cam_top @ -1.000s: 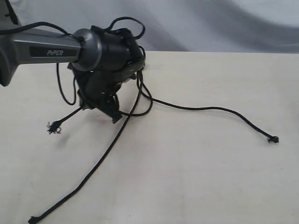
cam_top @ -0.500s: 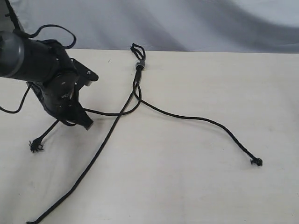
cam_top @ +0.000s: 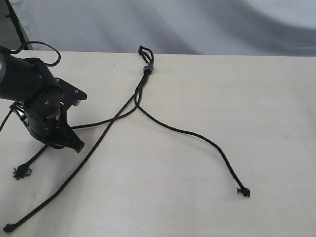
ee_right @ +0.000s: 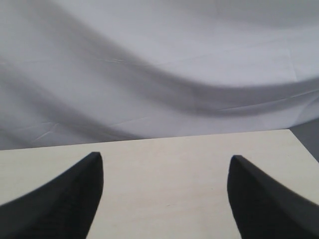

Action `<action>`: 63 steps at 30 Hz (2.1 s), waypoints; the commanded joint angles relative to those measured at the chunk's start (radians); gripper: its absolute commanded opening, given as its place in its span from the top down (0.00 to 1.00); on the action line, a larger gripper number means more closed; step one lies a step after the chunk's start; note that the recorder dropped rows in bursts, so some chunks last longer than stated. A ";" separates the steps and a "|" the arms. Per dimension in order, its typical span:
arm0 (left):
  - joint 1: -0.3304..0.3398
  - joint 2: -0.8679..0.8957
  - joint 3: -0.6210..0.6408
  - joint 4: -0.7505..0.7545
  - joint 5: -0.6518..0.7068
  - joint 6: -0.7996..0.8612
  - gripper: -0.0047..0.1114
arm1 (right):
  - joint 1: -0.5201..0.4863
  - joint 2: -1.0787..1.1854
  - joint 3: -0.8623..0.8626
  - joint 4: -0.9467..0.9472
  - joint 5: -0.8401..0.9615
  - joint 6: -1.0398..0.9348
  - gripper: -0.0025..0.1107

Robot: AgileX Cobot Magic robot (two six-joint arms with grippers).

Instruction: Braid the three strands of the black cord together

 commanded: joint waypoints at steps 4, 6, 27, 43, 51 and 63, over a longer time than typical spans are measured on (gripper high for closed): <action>0.001 -0.010 0.035 -0.053 0.005 0.003 0.96 | -0.007 0.004 0.003 -0.004 -0.010 0.005 0.39; 0.001 -0.010 0.035 -0.093 0.008 0.007 0.96 | -0.007 0.004 0.003 -0.004 -0.010 0.005 0.39; 0.001 -0.010 0.105 -0.147 -0.017 0.081 0.96 | -0.007 0.004 0.003 -0.004 -0.010 0.013 0.39; 0.001 -0.010 0.105 -0.206 -0.096 0.123 0.54 | -0.007 0.004 0.003 -0.011 -0.008 0.028 0.39; 0.001 -0.131 0.105 -0.184 -0.094 0.132 0.37 | -0.007 0.004 0.003 -0.011 0.007 0.028 0.39; 0.336 -0.484 0.105 -0.077 -0.209 -0.136 0.37 | 0.415 0.035 -0.206 0.039 0.533 0.017 0.39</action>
